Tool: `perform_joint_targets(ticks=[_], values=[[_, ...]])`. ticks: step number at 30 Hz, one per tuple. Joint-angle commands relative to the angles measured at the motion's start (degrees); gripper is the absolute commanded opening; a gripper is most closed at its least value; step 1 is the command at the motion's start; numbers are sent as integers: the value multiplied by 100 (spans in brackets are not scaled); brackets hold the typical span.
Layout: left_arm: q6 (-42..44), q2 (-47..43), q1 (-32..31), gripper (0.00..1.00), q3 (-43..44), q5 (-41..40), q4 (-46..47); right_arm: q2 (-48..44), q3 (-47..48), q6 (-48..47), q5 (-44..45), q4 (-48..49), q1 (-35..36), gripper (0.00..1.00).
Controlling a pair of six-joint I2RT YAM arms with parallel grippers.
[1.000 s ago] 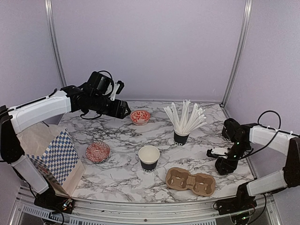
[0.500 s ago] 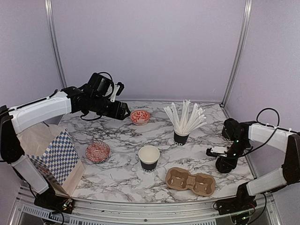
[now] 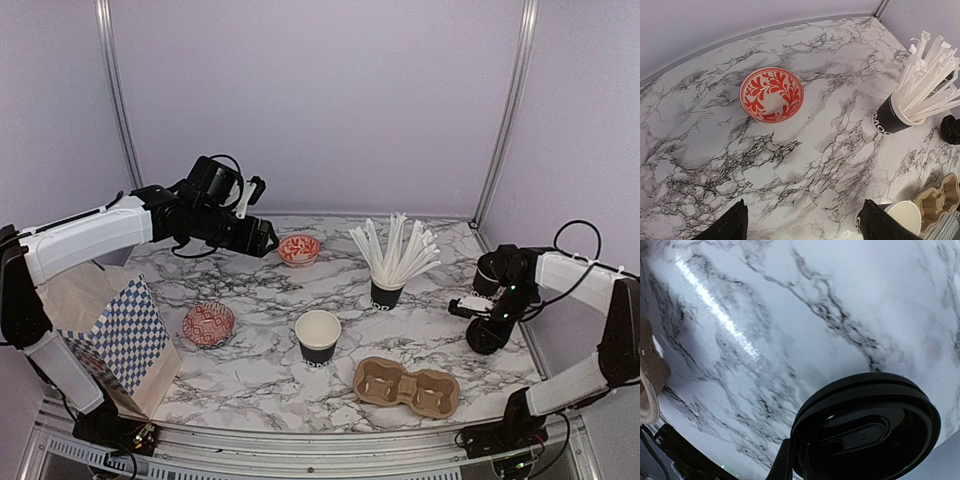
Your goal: Pack the takeout coffee
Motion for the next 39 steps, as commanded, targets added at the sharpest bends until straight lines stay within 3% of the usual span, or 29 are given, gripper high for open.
perform_joint_targets(ticks=[1,12,15,16,18,21,26,35,39], values=[[126,-96,20,79,-20,100,102,200,818,-20,-708,-129,-780,6],[109,-88,13,79,7,238,105,397,1183,-119,-1384,-519,-939,8],[126,-53,11,79,14,335,99,476,1041,200,-732,-81,-946,6],[137,-52,4,79,11,371,100,514,1074,161,-822,-177,-984,6],[197,-58,-25,79,3,416,108,593,1407,-198,-1854,-764,-1132,8],[314,-84,-79,79,-11,413,140,595,1426,339,-1220,-258,-1112,5],[604,-166,-236,79,-43,400,297,640,1636,-107,-2549,-764,-1351,6],[1820,-565,-1055,84,-610,449,1405,720,1684,-383,-3521,-1071,-1348,6],[1954,-566,-1340,84,-677,640,1808,690,1773,-598,-3799,-1296,-1352,7]])
